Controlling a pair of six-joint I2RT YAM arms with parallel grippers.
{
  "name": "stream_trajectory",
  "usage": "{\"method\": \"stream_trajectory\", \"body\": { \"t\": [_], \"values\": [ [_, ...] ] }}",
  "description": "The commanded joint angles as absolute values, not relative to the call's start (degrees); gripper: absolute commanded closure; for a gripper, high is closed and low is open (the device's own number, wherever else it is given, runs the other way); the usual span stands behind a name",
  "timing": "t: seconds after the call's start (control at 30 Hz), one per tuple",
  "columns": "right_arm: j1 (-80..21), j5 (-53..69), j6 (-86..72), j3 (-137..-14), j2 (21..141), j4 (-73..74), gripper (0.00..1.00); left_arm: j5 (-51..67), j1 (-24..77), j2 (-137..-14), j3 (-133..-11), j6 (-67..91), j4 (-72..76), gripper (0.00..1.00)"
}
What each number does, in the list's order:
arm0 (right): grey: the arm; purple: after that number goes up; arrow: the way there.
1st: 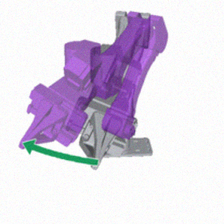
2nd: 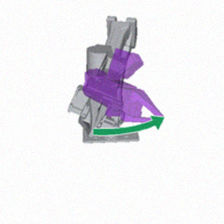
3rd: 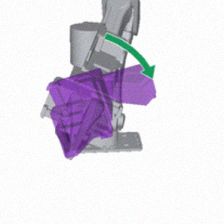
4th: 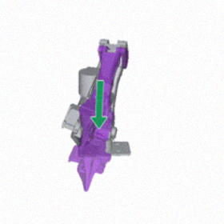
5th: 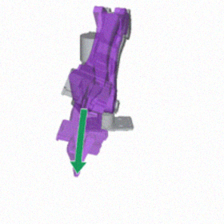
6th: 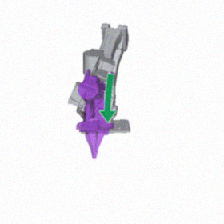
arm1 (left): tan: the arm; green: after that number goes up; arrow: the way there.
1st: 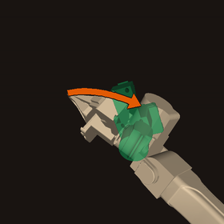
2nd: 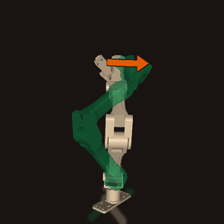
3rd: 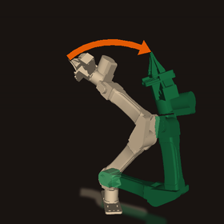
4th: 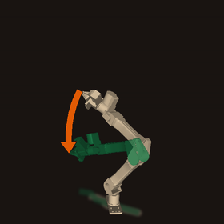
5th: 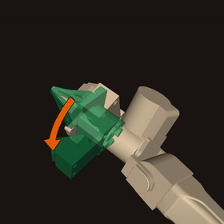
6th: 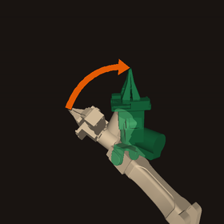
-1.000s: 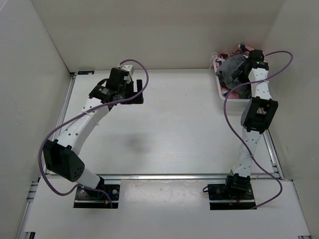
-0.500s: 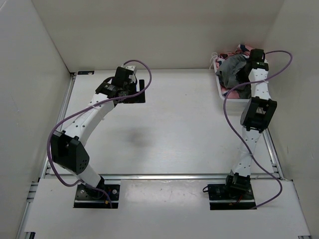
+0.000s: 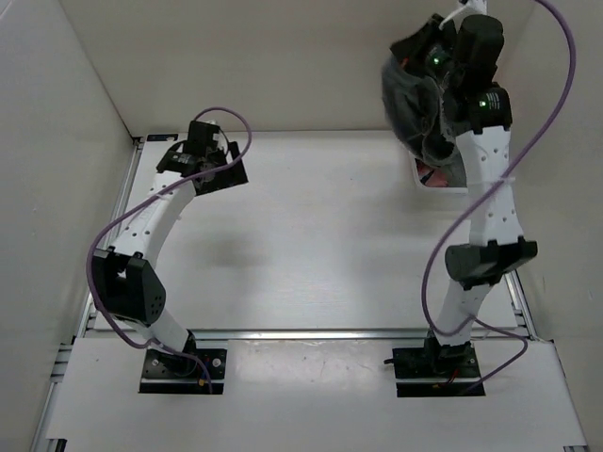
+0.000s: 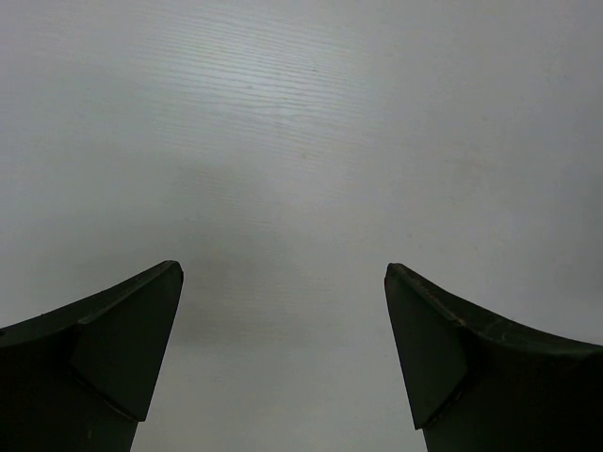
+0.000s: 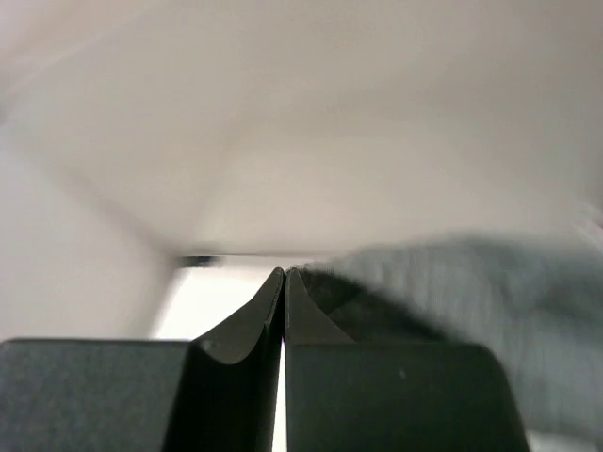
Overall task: Fold and stack the shorts
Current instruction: Move the shorts to the center of the board, then flatten the shorts out
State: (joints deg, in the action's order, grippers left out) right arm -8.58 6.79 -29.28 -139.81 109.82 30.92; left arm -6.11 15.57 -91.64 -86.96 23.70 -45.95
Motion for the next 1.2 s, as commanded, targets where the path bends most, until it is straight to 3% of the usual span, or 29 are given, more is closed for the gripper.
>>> {"method": "stream_trajectory", "body": {
  "t": [0.0, 0.23, 0.43, 0.6, 0.63, 0.67, 0.7, 0.73, 0.77, 0.83, 0.9, 0.97, 1.0, 1.07, 1.1, 1.17],
  "values": [
    [-16.5, 15.5, -23.7, -143.2, 102.0, 20.1, 1.00, -5.7, 9.1, -89.9, -87.4, 27.0, -48.6, 0.00],
    [-25.2, 20.4, -22.2, -142.0, 97.0, 22.2, 1.00, -0.4, -5.3, -86.6, -93.2, 27.7, -54.1, 0.00],
    [-25.1, 15.2, -19.6, -119.8, 88.3, 23.3, 1.00, 2.8, -8.4, -84.0, -96.8, 25.8, -55.9, 0.00],
    [-20.3, 12.9, -21.1, -103.9, 90.4, 23.8, 0.99, 4.1, -8.4, -84.0, -94.1, 25.8, -55.9, 0.00],
    [-19.7, 12.4, -21.1, -103.1, 93.4, 25.6, 0.93, 4.1, -7.9, -84.6, -93.1, 25.8, -55.9, 0.00],
    [-19.7, 10.2, -20.4, -102.1, 94.6, 27.9, 0.61, 4.1, -7.9, -84.6, -92.5, 25.8, -55.9, 0.01],
    [-19.2, 9.1, -20.4, -100.3, 96.7, 29.1, 0.48, 4.1, -7.3, -84.6, -91.8, 25.8, -55.9, 0.01],
    [-19.2, 8.2, -20.4, -99.1, 96.7, 29.9, 0.26, 4.1, -6.5, -84.6, -90.1, 25.8, -55.9, 0.01],
    [-19.2, 7.4, -20.9, -97.7, 96.7, 29.9, 0.24, 4.1, -6.0, -83.9, -89.2, 25.8, -55.9, 0.01],
    [-19.2, 4.1, -23.6, -92.7, 95.2, 29.9, 0.24, 4.1, -4.9, -82.3, -86.8, 25.8, -57.3, 0.01],
    [-19.2, 2.4, -25.0, -88.9, 92.2, 29.9, 0.32, 5.4, -4.0, -79.8, -79.2, 26.9, -57.3, 0.01],
    [-19.2, 0.6, -27.3, -81.9, 90.2, 29.9, 0.44, 7.5, -2.4, -74.6, -69.5, 30.8, -56.1, 0.03],
    [-19.2, 0.6, -28.1, -79.5, 88.8, 29.4, 0.59, 9.6, -1.8, -72.6, -66.3, 32.6, -55.3, 0.05],
    [-18.6, 3.5, -30.4, -73.8, 88.8, 28.5, 0.69, 11.2, 1.1, -67.3, -57.8, 36.0, -53.9, 0.05],
    [-18.6, 5.3, -31.1, -72.6, 88.8, 28.0, 0.68, 11.2, 2.3, -65.8, -55.4, 39.7, -53.4, 0.05],
    [-18.6, 9.7, -33.2, -69.9, 90.6, 26.1, 0.55, 13.4, 6.1, -62.9, -51.3, 42.8, -53.3, 0.01]
  ]
}}
